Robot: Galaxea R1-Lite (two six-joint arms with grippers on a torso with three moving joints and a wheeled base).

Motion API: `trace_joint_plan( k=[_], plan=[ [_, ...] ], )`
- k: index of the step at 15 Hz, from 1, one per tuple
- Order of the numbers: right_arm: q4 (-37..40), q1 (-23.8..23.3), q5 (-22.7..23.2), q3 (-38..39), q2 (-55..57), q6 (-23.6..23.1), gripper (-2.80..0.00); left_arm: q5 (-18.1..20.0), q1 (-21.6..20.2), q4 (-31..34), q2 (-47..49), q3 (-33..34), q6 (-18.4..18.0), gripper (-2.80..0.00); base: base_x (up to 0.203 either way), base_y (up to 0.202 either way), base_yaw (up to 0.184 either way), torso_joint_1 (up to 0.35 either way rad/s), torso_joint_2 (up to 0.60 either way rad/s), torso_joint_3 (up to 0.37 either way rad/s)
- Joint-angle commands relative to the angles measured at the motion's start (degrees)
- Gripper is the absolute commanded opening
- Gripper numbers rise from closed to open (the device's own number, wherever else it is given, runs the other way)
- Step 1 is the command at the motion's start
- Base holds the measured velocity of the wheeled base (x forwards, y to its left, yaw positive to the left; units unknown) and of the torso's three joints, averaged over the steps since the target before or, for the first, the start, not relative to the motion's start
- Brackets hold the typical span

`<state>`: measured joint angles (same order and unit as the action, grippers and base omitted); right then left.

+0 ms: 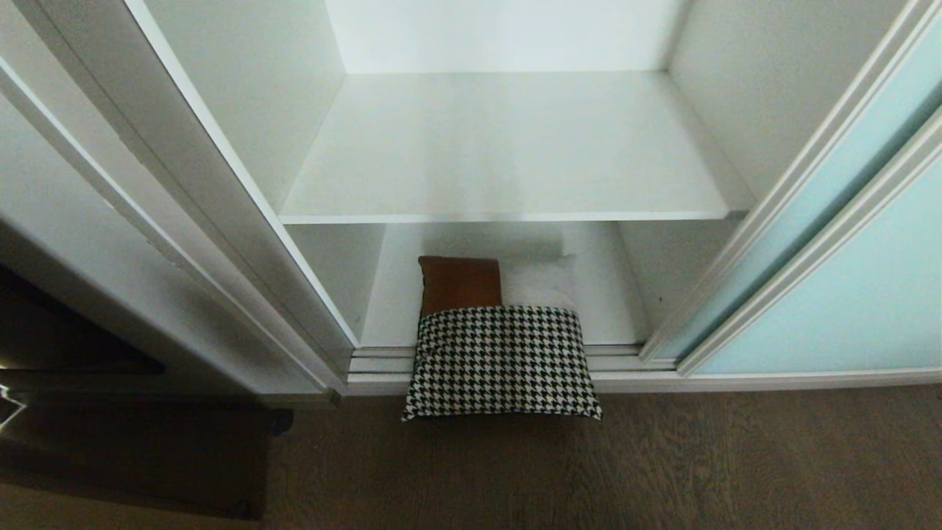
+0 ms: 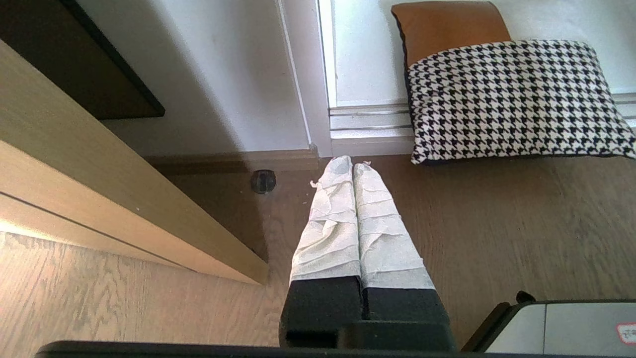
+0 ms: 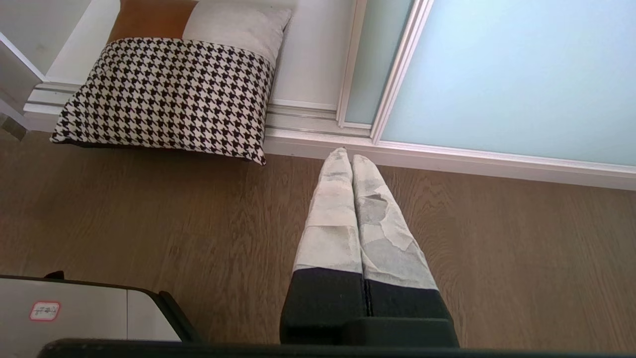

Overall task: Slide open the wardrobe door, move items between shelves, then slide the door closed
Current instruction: Place the pillow on the lower shelf

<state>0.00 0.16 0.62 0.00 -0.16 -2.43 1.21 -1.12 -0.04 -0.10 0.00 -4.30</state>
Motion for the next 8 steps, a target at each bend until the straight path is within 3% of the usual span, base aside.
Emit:
trace_joint_plan(
  k=[1,8],
  plan=[
    [0.0,0.0,0.0,0.1,0.0,-0.1,-2.8,0.2,0.1,0.0,0.2,0.0,-0.2,-2.8,0.0,0.0,0.0,0.0,0.0,0.0],
    [0.0,0.0,0.0,0.1,0.0,-0.1,-2.8,0.1,0.1,0.2,0.2,-0.1,0.4,-2.8,0.0,0.0,0.0,0.001,0.0,-0.012]
  ],
)
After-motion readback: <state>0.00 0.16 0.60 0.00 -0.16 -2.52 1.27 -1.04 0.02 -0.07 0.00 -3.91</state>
